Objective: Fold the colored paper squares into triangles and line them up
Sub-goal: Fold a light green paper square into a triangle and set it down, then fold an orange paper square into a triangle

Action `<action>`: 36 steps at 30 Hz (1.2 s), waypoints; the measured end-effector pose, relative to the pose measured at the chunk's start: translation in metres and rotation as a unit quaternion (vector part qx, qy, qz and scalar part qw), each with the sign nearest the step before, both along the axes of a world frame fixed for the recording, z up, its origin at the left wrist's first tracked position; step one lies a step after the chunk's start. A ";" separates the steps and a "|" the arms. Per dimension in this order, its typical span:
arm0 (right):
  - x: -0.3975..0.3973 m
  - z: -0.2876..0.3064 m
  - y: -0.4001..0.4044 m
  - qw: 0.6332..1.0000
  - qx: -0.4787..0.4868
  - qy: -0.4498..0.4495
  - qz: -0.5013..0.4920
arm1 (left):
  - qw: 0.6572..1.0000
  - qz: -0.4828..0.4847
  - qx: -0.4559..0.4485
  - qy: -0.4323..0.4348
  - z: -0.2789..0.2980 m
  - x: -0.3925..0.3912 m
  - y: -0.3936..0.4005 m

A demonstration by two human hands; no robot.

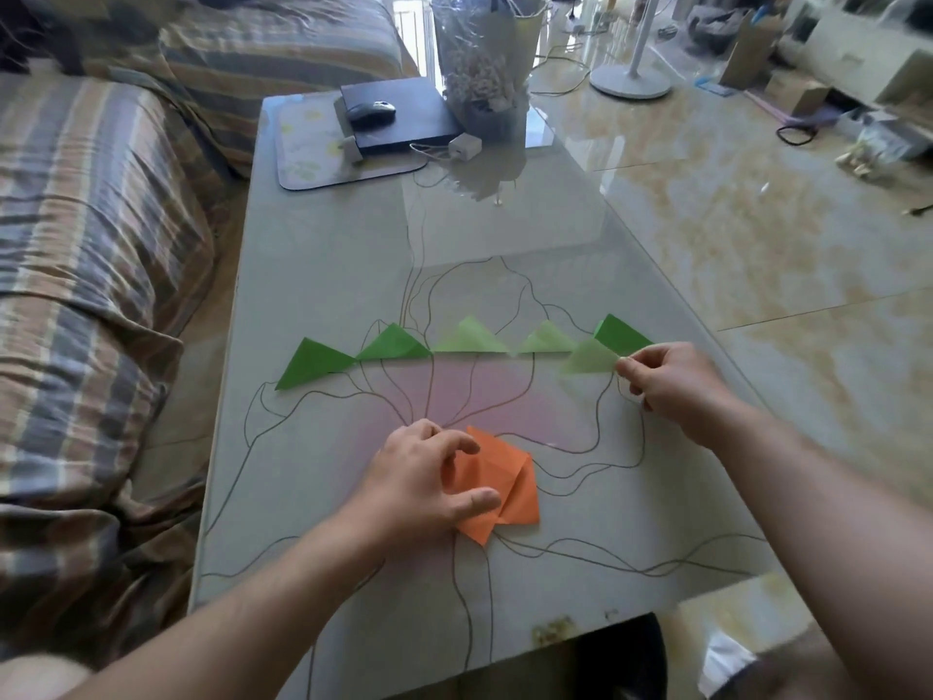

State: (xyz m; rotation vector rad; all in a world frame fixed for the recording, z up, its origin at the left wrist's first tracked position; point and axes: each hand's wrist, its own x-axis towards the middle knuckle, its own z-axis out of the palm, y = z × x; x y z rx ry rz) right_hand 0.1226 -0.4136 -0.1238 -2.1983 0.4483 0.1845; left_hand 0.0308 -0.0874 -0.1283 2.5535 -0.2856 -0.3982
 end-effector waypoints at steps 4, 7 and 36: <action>-0.001 -0.002 -0.001 0.996 -0.081 -0.002 0.029 | 0.998 -0.022 0.050 -0.012 -0.005 -0.002 -0.002; -0.004 0.001 0.010 0.987 -0.148 -0.005 0.056 | 0.999 -0.015 0.045 -0.016 -0.005 -0.005 -0.002; -0.046 -0.001 0.061 0.946 -0.248 0.002 0.209 | 0.998 0.043 0.023 0.047 0.007 -0.006 -0.003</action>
